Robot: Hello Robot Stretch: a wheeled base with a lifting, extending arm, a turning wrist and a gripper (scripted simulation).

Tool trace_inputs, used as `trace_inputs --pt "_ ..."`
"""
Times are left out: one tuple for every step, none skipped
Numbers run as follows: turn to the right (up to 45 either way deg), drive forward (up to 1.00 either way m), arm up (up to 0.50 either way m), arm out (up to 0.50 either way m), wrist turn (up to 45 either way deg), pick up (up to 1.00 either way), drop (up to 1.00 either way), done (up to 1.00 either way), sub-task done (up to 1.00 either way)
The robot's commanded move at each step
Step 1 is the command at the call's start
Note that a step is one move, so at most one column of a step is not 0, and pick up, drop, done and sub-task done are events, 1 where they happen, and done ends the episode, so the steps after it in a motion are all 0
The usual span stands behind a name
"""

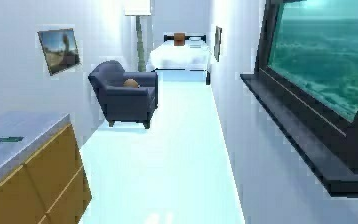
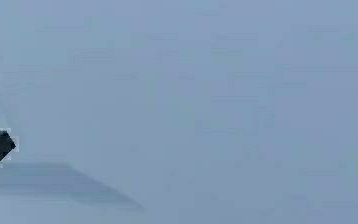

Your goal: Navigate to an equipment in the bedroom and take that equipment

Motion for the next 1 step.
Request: trace_inputs --pt "0.0 1.00 0.00 0.00 0.0 0.00 0.00 0.00 0.00"
